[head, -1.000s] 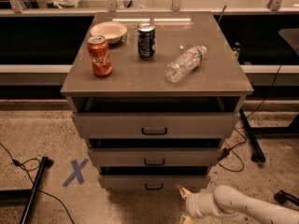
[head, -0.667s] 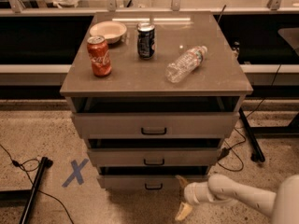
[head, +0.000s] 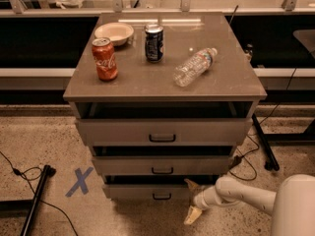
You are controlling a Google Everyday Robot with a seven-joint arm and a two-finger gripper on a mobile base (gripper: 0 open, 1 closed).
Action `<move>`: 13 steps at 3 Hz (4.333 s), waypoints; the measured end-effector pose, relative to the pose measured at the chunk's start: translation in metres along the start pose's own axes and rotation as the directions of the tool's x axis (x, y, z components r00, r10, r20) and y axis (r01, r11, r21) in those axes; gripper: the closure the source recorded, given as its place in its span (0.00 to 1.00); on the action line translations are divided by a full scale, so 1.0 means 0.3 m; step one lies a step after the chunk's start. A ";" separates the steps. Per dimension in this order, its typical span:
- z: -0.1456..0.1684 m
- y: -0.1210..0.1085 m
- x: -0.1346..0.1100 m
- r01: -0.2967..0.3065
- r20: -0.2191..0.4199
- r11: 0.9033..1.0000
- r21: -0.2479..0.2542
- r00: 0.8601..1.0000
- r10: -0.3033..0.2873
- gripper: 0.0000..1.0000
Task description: Open bottom drawer
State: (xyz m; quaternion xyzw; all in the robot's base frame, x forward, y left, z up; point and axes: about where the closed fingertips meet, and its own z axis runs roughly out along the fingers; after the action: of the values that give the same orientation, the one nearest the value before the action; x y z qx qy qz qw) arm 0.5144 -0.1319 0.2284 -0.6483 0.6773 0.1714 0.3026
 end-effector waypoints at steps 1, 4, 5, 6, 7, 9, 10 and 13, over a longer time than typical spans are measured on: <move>0.013 -0.010 0.050 0.015 -0.056 0.999 0.033 0.998 -0.013 0.00; 0.059 -0.087 0.178 0.037 -0.156 0.999 0.029 0.987 -0.032 0.10; 0.072 -0.086 0.183 0.039 -0.164 0.999 0.013 0.986 -0.037 0.15; 0.066 -0.055 0.178 0.048 -0.170 0.999 -0.009 0.984 -0.048 0.19; 0.042 0.023 0.180 0.054 -0.171 0.996 -0.068 0.983 -0.065 0.25; 0.005 0.116 0.205 0.029 -0.141 0.993 -0.112 0.989 -0.045 0.31; -0.049 0.168 0.224 -0.003 -0.071 0.996 -0.091 0.997 -0.003 0.31; -0.173 0.264 0.180 0.036 0.072 0.996 -0.076 0.997 -0.031 0.13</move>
Offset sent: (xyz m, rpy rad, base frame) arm 0.0281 -0.0382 -0.0289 -0.1515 -0.0875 -0.0449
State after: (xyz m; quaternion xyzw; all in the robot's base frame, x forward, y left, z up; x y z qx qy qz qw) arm 0.4280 -0.1983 0.2209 -0.6644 0.6480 0.2153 0.3039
